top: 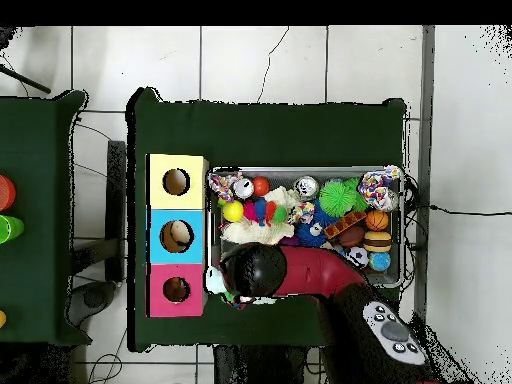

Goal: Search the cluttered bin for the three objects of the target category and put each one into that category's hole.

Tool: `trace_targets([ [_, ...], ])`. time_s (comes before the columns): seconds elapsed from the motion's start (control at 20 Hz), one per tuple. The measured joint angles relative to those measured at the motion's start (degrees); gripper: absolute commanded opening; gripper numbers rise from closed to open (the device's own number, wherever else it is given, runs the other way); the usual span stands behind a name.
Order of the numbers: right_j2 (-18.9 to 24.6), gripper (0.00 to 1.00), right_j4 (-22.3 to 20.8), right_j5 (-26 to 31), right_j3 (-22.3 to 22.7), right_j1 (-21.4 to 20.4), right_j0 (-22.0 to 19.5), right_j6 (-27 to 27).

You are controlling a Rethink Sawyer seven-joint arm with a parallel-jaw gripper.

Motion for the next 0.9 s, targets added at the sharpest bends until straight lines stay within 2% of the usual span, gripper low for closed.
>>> trace_targets([
  [0.3,0.00,0.00,-0.05,2.64,-8.62,6.41,1.90,0.00],
  [0.9,0.45,0.00,-0.08,11.22,-18.43,12.82,0.90,0.00],
])
